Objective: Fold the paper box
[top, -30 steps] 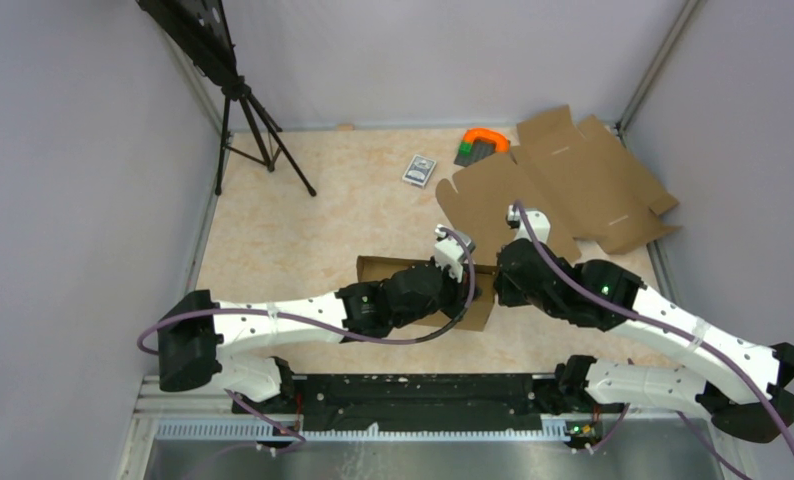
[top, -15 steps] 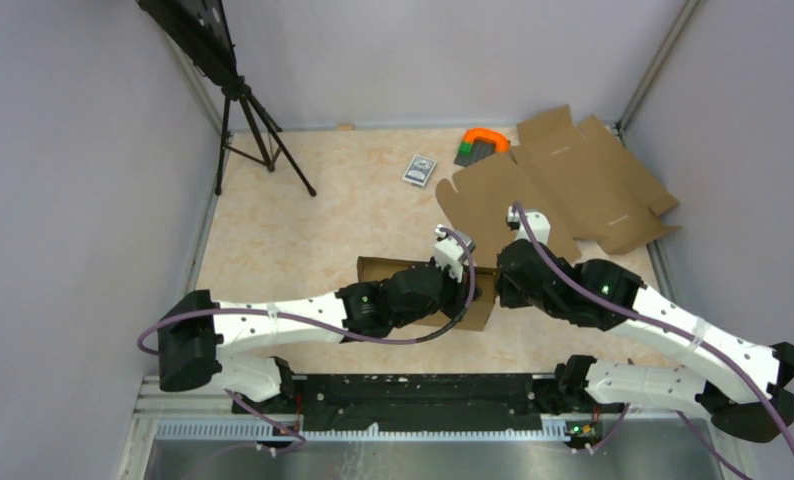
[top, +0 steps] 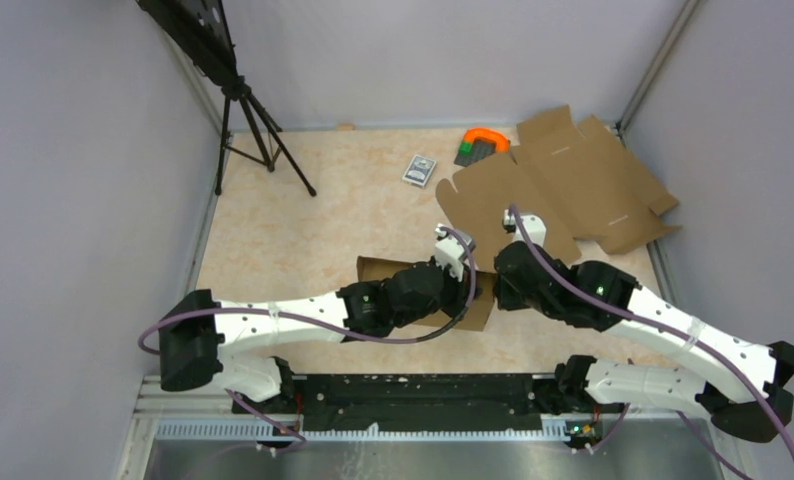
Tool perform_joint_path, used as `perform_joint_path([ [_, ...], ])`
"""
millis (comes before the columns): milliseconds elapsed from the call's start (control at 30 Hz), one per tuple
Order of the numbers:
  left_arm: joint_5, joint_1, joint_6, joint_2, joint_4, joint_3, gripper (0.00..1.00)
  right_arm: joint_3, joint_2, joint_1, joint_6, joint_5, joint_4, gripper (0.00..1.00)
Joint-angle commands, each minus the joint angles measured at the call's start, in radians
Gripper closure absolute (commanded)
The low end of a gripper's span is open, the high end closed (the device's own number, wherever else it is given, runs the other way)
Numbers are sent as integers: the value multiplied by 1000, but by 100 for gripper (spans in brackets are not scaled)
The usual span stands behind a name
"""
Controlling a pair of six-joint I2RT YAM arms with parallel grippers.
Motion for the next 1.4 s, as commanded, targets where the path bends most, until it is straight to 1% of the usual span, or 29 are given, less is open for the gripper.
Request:
perform_joint_path([
  [0,15,-4,3,31,-90,6,100,-23,3,-1,8,-67,30,100],
  [67,15,-4,3,33,-91,7,100,-23,-2,-1,10,-66,31,100],
  [100,15,-4,3,33,-90,7,100,-18,-8,-1,6,-66,30,92],
  [167,17,-4,3,36,-90,8,100,8,-16,0,-7,-58,20,70],
  [233,18,-4,3,37,-90,10,100,43,-23,-1,-13,-47,-1,54],
  [267,18,-4,3,37,-90,10,100,57,-28,-1,-17,-48,-9,48],
  [300,17,-4,3,37,-90,11,100,72,-34,-1,-23,-51,-16,45],
  [467,20,-4,3,39,-90,16,100,119,-55,-1,-67,-100,-23,44],
  [633,25,-4,-2,24,-152,38,99,154,-59,-1,-107,-56,-35,44],
  [733,26,-4,-9,3,-224,79,84,169,-49,0,-131,-44,-35,43],
  [833,28,-4,-18,-30,-306,115,76,179,-39,-3,-150,-39,-28,41],
  [900,30,-4,-25,-63,-364,130,71,182,-39,-2,-157,-35,-21,37],
  [1000,36,-4,-33,-113,-440,154,63,173,-42,-3,-168,-35,-3,18],
  [1033,42,-3,-35,-128,-469,166,61,173,-41,-4,-172,-35,3,15],
  [1133,49,-4,-46,-176,-573,205,56,169,-36,-3,-199,-52,41,13],
  [1233,37,-3,-58,-250,-668,220,56,161,-37,-5,-241,-80,88,11],
  [1267,17,-4,-65,-287,-700,222,56,159,-35,-6,-253,-89,101,11],
  [1367,-107,-4,-83,-435,-783,213,56,161,-26,-5,-276,-96,119,11],
])
